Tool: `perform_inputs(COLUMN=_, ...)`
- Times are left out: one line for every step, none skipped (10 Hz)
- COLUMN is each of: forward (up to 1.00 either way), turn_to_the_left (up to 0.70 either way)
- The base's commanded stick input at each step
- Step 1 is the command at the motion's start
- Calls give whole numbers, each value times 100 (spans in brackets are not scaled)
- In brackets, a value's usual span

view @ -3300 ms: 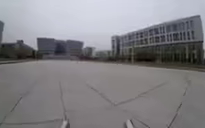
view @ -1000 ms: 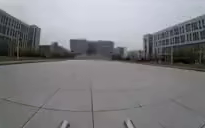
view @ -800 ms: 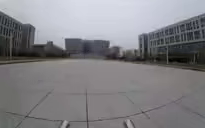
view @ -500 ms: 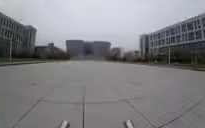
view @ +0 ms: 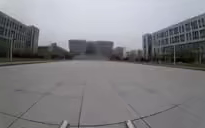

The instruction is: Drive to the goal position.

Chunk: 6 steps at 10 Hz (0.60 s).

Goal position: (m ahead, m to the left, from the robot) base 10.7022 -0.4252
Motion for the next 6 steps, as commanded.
perform_inputs(forward=100, turn_to_the_left=-32)
perform_inputs(forward=100, turn_to_the_left=-13)
perform_inputs(forward=100, turn_to_the_left=0)
perform_inputs(forward=100, turn_to_the_left=0)
perform_inputs(forward=100, turn_to_the_left=0)
perform_inputs(forward=100, turn_to_the_left=0)
